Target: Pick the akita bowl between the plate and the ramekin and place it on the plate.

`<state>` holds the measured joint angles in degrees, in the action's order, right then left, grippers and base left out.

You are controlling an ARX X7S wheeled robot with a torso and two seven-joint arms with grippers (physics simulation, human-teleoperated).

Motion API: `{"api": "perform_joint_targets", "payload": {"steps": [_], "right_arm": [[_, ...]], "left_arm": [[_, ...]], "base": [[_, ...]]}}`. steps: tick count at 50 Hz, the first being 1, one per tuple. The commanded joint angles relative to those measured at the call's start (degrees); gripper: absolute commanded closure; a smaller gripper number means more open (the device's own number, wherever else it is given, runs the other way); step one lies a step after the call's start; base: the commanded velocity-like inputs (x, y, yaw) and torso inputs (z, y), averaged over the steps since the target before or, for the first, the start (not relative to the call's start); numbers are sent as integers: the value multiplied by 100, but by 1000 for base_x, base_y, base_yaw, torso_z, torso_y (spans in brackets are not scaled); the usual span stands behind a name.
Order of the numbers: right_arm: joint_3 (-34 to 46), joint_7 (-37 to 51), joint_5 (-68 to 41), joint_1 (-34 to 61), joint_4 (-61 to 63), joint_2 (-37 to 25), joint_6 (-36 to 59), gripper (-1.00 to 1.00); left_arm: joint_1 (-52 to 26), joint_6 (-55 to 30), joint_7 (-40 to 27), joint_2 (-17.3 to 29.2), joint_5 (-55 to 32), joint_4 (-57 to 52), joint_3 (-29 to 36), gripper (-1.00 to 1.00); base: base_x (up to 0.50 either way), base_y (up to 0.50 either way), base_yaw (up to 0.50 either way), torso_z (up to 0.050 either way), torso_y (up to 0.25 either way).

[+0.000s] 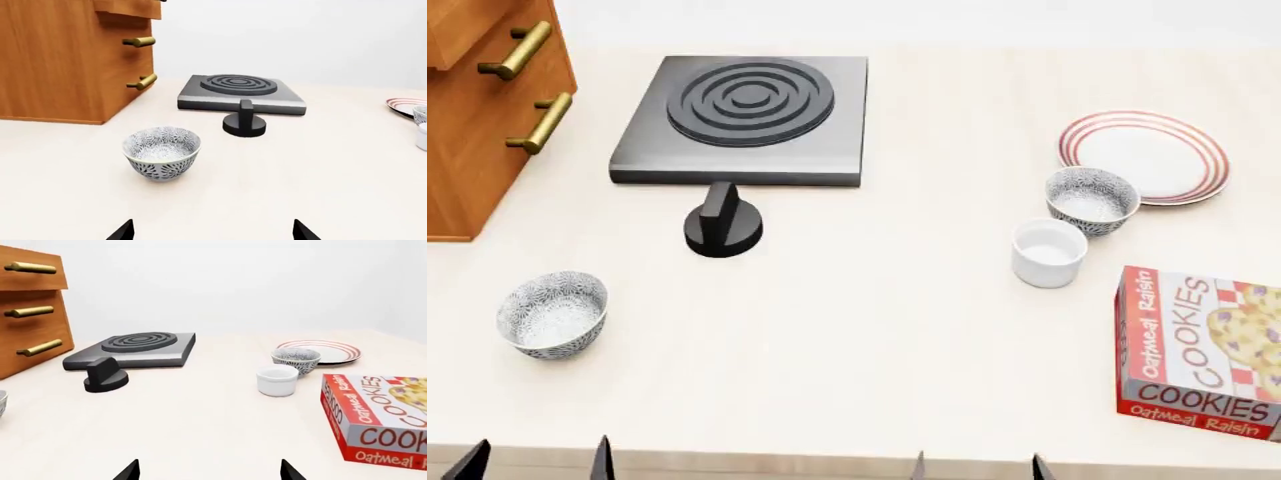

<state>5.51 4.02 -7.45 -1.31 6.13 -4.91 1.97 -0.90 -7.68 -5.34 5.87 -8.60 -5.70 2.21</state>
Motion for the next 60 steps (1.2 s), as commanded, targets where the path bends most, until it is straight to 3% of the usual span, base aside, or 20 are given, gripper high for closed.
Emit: {"api": "perform_joint_targets", "payload": {"steps": [1, 10, 28, 60], "right_arm": [[155, 122, -211, 66, 826, -141, 674, -100], [420, 263, -162, 491, 1765, -283, 1719, -100], [458, 349, -351, 1299, 2647, -457, 2614, -100], [495, 393, -439, 1688, 2816, -651, 2663, -100]], "left_arm": [[-197, -542, -121, 180, -587, -306, -403, -100], [-388, -658, -374, 329, -814, -376, -851, -100], [-516, -591, -595, 619, -1132, -31, -1582, -100], [-480, -268, -696, 673, -990, 292, -1547, -100]], "base": [[0, 0, 0, 0, 0], [0, 0, 0, 0, 0], [0, 0, 0, 0, 0], [0, 0, 0, 0, 0]]}}
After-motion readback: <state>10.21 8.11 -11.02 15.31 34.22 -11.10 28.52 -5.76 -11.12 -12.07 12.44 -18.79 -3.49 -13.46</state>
